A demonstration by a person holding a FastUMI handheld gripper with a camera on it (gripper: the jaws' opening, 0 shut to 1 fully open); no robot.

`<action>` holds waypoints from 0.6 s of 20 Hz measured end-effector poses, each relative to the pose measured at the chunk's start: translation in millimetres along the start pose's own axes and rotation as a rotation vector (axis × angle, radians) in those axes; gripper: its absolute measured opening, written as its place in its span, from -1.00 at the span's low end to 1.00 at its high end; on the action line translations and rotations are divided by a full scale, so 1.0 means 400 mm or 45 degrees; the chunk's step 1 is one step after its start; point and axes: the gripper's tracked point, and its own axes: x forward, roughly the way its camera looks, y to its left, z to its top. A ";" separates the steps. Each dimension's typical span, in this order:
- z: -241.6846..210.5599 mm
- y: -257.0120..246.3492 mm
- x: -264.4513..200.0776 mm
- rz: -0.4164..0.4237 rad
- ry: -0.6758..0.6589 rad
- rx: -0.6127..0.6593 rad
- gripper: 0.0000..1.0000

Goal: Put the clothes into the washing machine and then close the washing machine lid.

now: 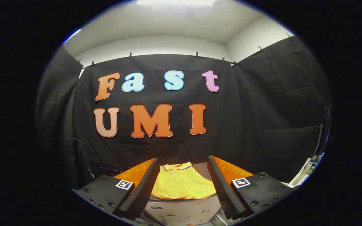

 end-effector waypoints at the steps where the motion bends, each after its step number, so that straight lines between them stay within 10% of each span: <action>1: -0.014 0.008 0.051 0.012 0.034 -0.009 0.98; 12: -0.303 0.088 0.565 0.089 0.509 -0.073 0.97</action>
